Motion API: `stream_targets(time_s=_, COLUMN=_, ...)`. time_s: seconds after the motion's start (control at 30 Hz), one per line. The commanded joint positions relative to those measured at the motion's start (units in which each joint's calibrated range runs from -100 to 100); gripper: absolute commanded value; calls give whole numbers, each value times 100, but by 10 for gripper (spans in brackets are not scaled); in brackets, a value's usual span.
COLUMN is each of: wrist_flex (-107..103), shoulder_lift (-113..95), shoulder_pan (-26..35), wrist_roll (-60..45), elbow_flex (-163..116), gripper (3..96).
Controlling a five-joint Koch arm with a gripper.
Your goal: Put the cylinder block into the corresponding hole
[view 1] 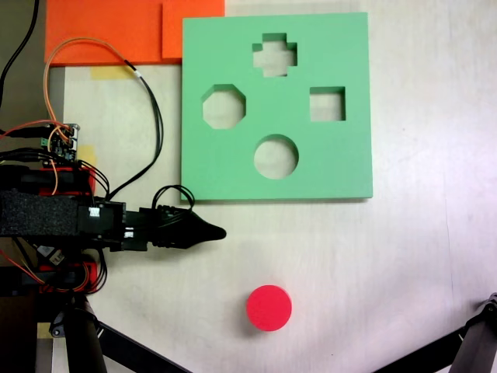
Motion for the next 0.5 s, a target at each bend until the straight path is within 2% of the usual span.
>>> stream_targets(time_s=0.03, wrist_flex=-550, shoulder_lift=-55, shoulder_pan=15, wrist_roll=0, elbow_flex=-88, gripper=499)
stream_targets(time_s=0.4, wrist_flex=-550, shoulder_lift=-55, shoulder_pan=15, wrist_roll=0, elbow_flex=-88, gripper=499)
stream_targets(time_s=0.5, wrist_flex=-540, shoulder_lift=-55, shoulder_pan=39, wrist_roll=10, elbow_flex=-88, gripper=445)
